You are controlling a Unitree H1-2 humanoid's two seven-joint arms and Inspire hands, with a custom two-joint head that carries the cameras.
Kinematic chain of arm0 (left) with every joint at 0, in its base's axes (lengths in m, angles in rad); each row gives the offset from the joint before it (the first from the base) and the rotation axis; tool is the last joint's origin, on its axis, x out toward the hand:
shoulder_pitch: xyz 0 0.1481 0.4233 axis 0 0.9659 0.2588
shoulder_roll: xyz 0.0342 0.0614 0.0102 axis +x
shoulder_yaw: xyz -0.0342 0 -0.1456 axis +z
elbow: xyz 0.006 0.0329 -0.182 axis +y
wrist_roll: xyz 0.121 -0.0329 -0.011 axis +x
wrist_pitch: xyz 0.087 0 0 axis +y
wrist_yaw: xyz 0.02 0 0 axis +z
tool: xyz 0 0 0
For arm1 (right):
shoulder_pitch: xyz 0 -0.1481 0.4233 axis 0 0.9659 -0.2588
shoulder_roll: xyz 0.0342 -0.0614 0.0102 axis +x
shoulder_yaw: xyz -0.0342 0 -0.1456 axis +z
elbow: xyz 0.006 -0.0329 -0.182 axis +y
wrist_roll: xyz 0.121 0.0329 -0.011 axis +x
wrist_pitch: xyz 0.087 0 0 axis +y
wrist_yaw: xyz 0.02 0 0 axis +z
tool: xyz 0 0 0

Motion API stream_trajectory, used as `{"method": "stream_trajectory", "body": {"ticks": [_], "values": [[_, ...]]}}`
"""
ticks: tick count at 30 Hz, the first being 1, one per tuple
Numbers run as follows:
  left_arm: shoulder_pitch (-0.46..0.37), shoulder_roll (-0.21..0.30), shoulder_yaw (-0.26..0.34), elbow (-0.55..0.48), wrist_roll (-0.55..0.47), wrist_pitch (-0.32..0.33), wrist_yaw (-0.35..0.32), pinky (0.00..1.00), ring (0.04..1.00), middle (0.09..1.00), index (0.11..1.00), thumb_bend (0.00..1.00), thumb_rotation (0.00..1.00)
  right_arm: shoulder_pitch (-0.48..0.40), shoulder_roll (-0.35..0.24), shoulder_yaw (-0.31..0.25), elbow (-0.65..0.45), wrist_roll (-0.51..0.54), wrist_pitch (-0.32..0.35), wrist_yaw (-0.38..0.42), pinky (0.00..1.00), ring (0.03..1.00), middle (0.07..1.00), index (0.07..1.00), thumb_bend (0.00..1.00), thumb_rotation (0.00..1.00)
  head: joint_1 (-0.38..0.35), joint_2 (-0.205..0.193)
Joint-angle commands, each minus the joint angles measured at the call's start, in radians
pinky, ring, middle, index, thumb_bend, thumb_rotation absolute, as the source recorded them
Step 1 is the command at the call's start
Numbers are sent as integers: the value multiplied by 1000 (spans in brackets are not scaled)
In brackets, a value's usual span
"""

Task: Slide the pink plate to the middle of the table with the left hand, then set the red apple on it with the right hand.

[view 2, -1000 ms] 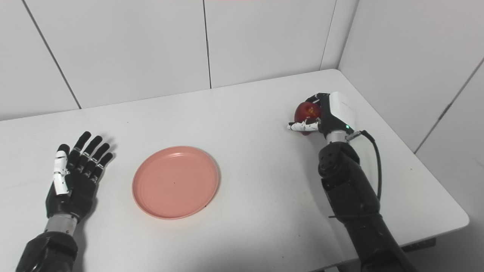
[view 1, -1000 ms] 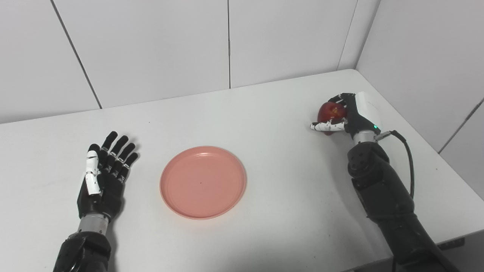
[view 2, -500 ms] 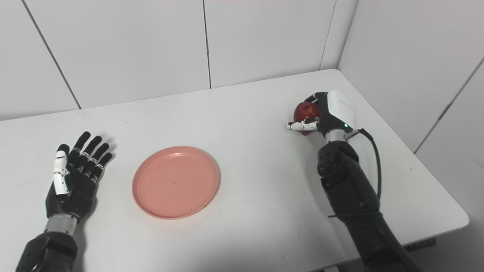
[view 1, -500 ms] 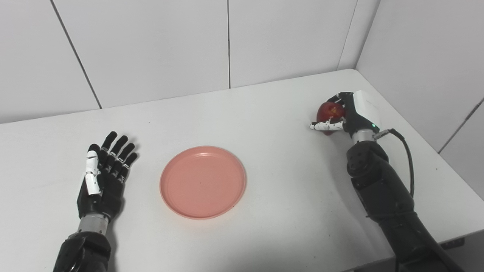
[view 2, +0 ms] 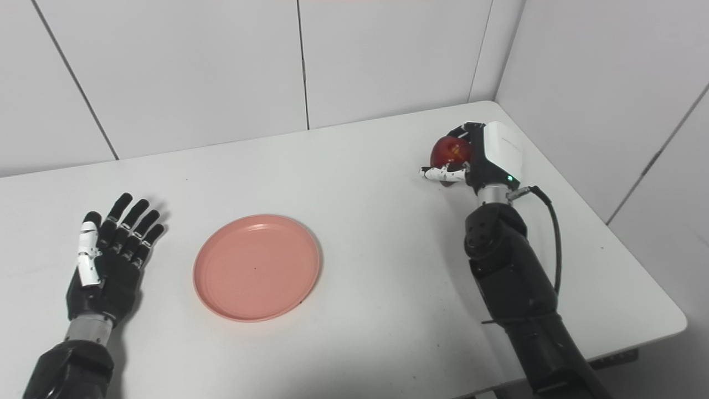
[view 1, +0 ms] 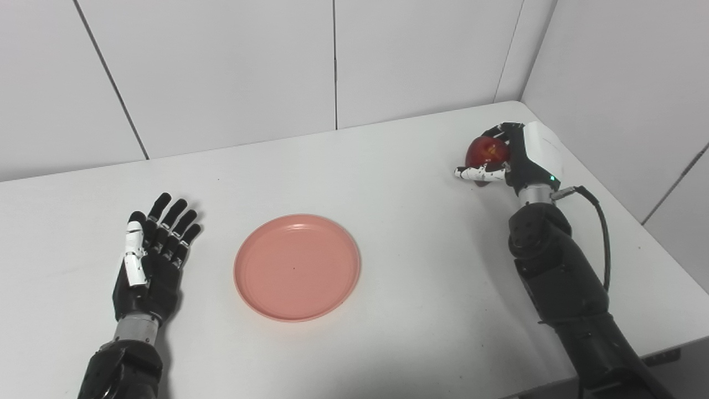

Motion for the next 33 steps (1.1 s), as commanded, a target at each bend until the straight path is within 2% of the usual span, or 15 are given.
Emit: {"method": "stream_trajectory", "body": {"ticks": [1,5,13,26,31,33], "values": [[30,2,-1,34,11,54,29,901,879,884,877,379,1000,-33,-18,-3,-71,-32,14,1,242,332,418,483,518,129,5,0],[34,-2,-5,23,12,58,31,896,877,884,878,376,1000,-31,-14,12,-156,-59,49,43,298,386,448,483,517,130,11,0],[39,-11,-15,13,17,57,40,894,878,884,878,380,1000,-48,11,55,-282,-98,62,124,292,377,441,483,516,128,37,-3],[57,-34,-42,-21,33,61,68,883,876,884,873,382,1000,-97,104,151,-334,-165,48,199,245,331,419,483,518,130,110,3],[63,-52,-54,-39,42,62,88,879,874,881,868,383,1000,-117,131,196,-327,-165,-8,197,216,309,405,483,518,130,153,6],[65,-58,-60,-45,48,60,94,881,876,882,869,382,1000,-124,144,213,-329,-170,-11,203,233,324,410,483,518,131,168,8]]}}
